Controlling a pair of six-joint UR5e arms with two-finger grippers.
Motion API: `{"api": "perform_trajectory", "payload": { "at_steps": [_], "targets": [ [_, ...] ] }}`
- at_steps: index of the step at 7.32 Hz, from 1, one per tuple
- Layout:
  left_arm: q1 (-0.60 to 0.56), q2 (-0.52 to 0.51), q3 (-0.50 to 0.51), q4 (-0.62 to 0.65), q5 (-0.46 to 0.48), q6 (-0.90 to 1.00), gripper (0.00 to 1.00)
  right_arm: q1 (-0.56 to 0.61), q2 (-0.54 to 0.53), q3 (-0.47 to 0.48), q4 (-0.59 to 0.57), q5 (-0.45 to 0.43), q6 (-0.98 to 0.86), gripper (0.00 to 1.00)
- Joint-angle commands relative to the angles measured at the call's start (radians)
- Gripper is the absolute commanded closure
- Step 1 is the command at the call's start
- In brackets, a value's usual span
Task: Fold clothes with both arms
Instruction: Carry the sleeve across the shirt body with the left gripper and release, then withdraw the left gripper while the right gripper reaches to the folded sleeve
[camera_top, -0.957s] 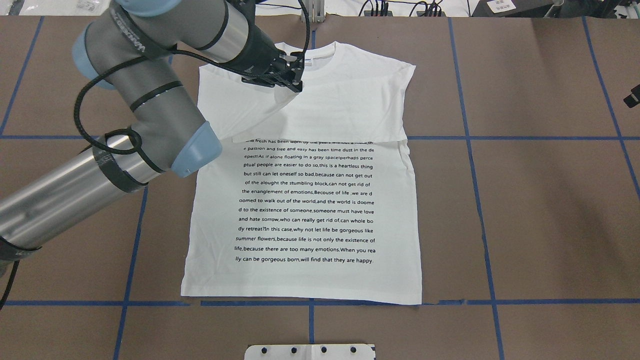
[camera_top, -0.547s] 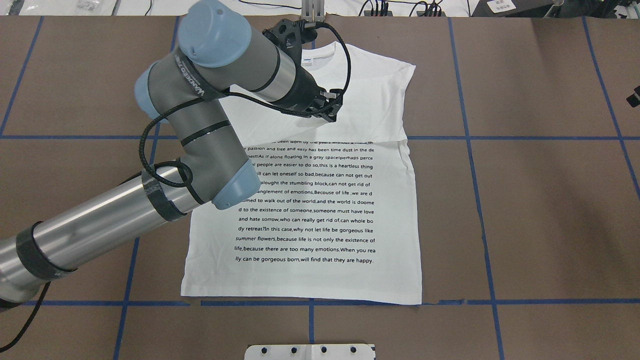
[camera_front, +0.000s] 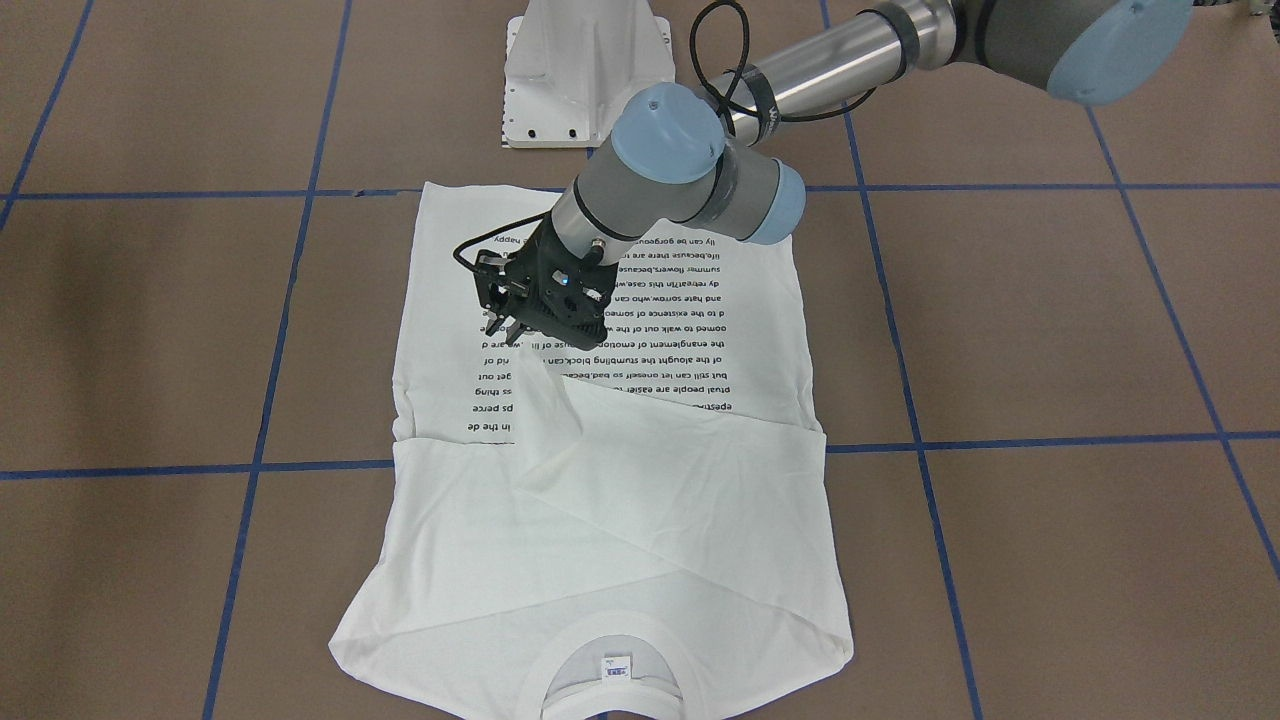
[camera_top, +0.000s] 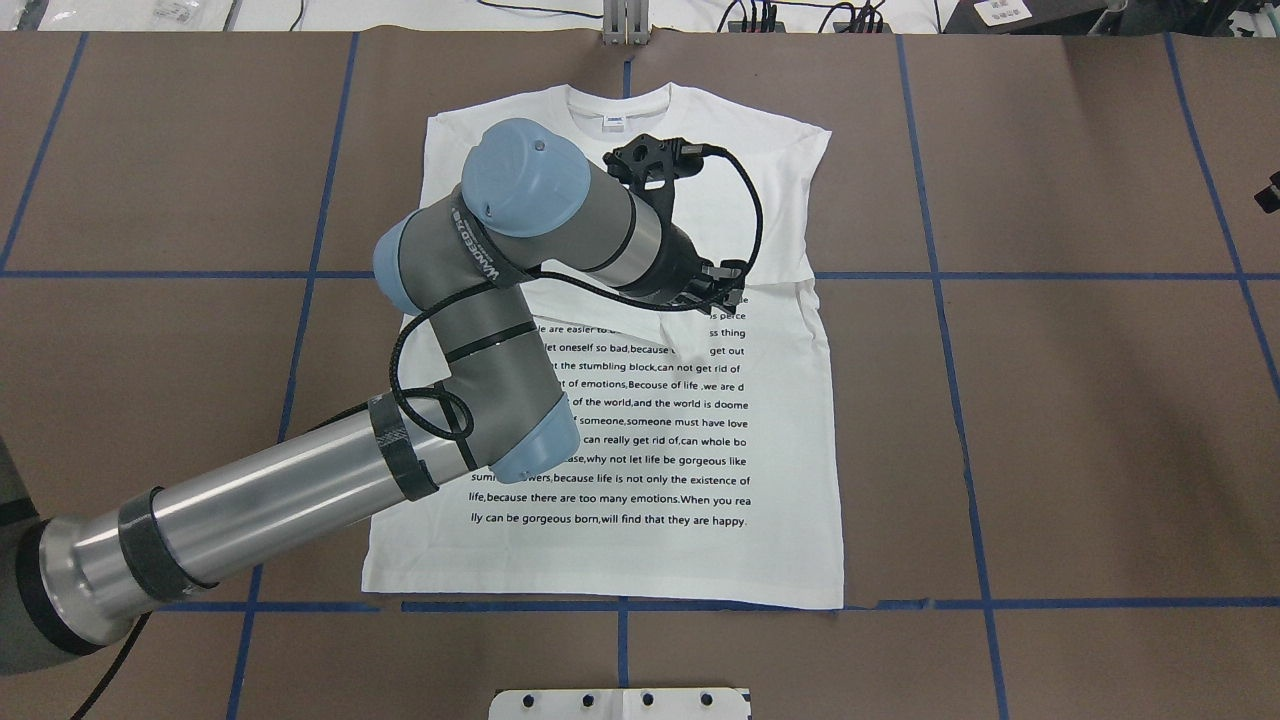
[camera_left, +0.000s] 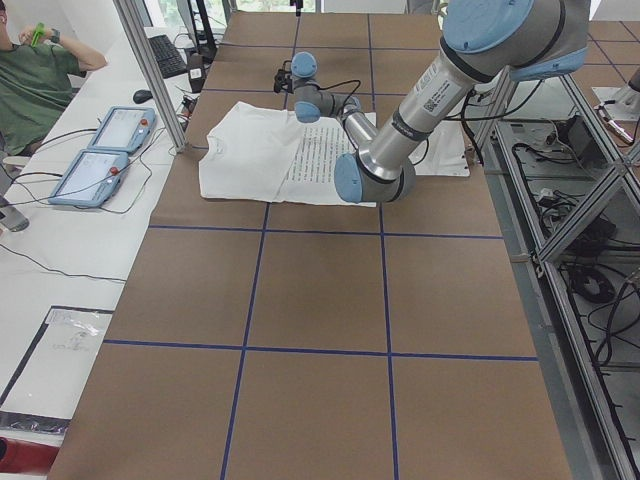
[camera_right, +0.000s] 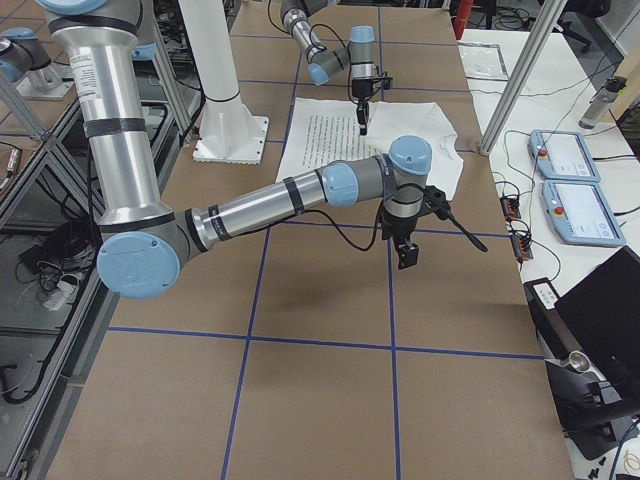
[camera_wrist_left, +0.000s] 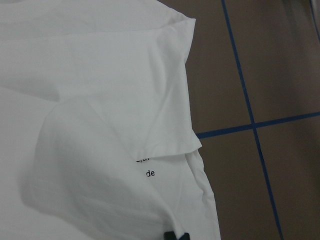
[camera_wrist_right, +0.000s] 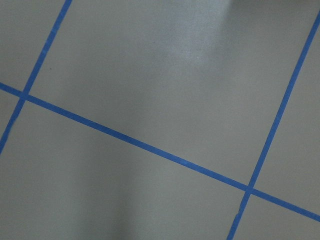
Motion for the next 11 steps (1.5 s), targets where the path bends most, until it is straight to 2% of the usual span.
{"api": "perform_trajectory", "payload": {
  "at_steps": [1, 3, 4, 6, 7, 9, 10, 11],
  "targets": [
    [0.011, 0.004, 0.001, 0.003, -0.007, 0.0, 0.0, -0.013, 0.019, -0.006, 0.0, -0.002, 0.029, 0.0],
    [-0.054, 0.021, -0.016, 0.095, -0.091, 0.018, 0.0, -0.106, 0.095, -0.003, 0.011, 0.0, 0.229, 0.0],
    [-0.079, 0.091, -0.113, 0.168, -0.095, 0.089, 0.0, -0.158, 0.144, -0.004, 0.011, -0.003, 0.326, 0.0],
    [-0.154, 0.232, -0.328, 0.39, -0.124, 0.272, 0.0, -0.257, 0.226, 0.002, 0.012, -0.014, 0.531, 0.0],
    [-0.203, 0.307, -0.399, 0.421, -0.125, 0.356, 0.0, -0.306, 0.268, 0.004, 0.011, -0.028, 0.622, 0.0],
    [-0.277, 0.424, -0.453, 0.414, -0.156, 0.511, 0.0, -0.453, 0.359, -0.004, 0.003, -0.17, 0.818, 0.0],
    [-0.324, 0.467, -0.474, 0.421, -0.206, 0.574, 0.0, -0.526, 0.399, -0.027, 0.002, -0.211, 0.889, 0.0],
    [-0.349, 0.509, -0.478, 0.409, -0.242, 0.628, 0.0, -0.553, 0.486, -0.101, 0.0, -0.232, 0.938, 0.0]
  ]
}}
